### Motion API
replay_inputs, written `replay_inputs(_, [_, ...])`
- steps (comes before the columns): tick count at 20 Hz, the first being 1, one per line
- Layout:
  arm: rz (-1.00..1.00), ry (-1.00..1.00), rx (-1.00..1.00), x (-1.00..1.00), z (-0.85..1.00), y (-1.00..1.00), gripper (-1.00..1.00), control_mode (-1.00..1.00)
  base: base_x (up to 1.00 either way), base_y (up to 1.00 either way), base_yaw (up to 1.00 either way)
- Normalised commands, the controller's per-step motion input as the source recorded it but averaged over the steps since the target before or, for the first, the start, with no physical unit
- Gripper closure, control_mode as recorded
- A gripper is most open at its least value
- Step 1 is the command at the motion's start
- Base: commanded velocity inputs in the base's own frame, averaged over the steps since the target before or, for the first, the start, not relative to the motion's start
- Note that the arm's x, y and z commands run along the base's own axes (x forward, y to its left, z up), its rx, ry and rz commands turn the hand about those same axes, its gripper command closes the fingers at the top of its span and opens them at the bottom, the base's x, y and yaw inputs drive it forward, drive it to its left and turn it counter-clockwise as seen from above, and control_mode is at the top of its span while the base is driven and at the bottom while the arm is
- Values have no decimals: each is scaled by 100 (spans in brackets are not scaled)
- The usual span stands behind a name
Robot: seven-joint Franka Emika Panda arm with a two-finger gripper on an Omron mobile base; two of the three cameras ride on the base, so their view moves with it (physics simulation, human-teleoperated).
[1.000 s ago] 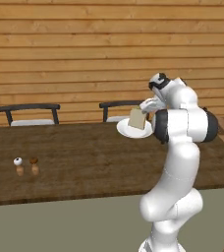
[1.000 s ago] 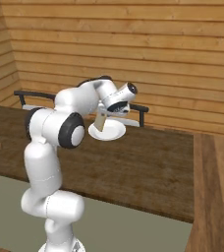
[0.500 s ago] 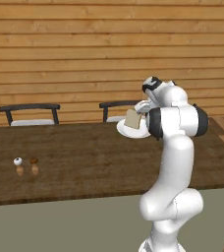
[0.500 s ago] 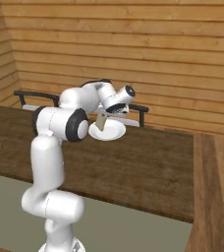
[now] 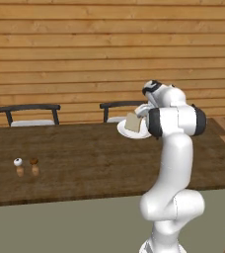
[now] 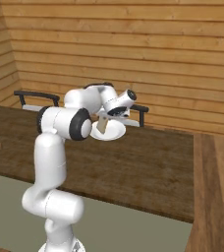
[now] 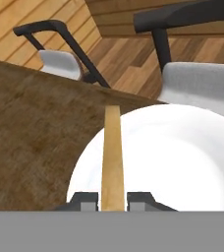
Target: Start the toaster. Once the lever pops up, take the bread to the plate on the dining counter.
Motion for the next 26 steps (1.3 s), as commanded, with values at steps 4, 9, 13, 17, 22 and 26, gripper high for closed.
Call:
replay_inputs(4, [0, 0, 0, 1, -21, 0, 100, -100, 0, 0, 0])
replay_inputs(9, [0, 0, 0, 1, -17, 0, 100, -100, 0, 0, 0])
replay_inputs(13, [0, 0, 0, 1, -7, 0, 100, -100, 0, 0, 0])
replay_inputs(17, [0, 0, 0, -6, -8, 0, -100, -100, 0, 0, 0])
replay_inputs(22, [0, 0, 0, -8, -2, 0, -100, -100, 0, 0, 0])
replay_inputs(26, [-2, 0, 0, -13, 0, -4, -100, -100, 0, 0, 0])
